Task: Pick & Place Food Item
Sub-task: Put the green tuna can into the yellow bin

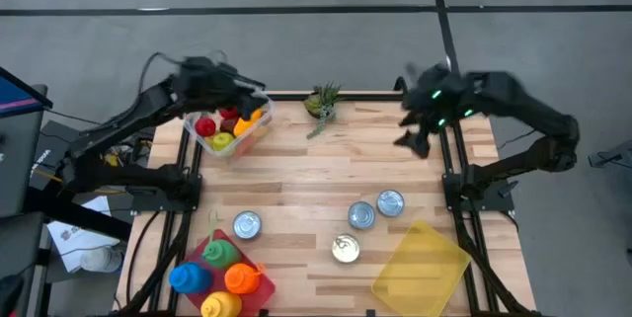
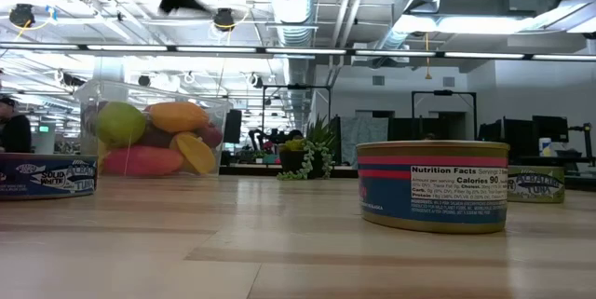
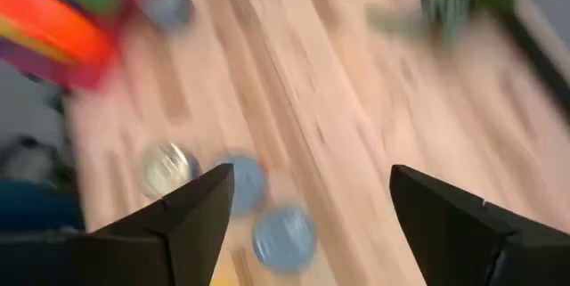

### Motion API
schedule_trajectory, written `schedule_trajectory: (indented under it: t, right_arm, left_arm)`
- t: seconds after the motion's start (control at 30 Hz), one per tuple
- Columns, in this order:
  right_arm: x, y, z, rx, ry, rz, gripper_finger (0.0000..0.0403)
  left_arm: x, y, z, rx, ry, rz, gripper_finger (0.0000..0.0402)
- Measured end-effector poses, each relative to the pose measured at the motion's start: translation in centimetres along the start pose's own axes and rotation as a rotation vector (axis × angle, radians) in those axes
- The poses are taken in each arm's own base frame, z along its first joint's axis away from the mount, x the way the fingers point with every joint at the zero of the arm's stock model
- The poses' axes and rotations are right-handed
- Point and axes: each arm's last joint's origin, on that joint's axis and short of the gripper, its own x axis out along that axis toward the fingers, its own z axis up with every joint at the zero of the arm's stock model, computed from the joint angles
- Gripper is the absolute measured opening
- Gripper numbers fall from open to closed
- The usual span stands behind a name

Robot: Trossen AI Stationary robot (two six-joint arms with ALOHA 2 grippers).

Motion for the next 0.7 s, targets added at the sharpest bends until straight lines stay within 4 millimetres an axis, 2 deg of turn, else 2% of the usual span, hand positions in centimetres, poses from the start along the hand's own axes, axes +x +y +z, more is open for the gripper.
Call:
schedule_trajectory:
  t: [0.17, 0.23, 0.33, 0.53, 0.7]
  right_arm:
    - [5.9, -0.1, -3.6, 0.081, 0.221, -0.098, 0.0292]
    - [8.5, -0.4, -5.4, 0.109, 0.279, -0.116, 0.0292]
    - [11.9, -1.1, -8.1, 0.193, 0.354, -0.138, 0.0292]
    - [17.0, -2.1, -11.2, 0.244, 0.384, -0.092, 0.0292]
    - [19.0, -3.0, -13.0, 0.291, 0.419, -0.121, 0.0292]
  left_arm:
    - [-5.2, -3.0, 2.7, -0.032, -0.341, -0.375, 0.0325]
    - [-7.5, -3.9, 3.1, -0.004, -0.436, -0.491, 0.0322]
    - [-9.9, -4.5, 2.9, 0.007, -0.493, -0.585, 0.0316]
    - [-12.5, -5.0, 1.6, 0.001, -0.478, -0.706, 0.0296]
    - [-13.5, -4.9, 0.0, 0.033, -0.426, -0.766, 0.0262]
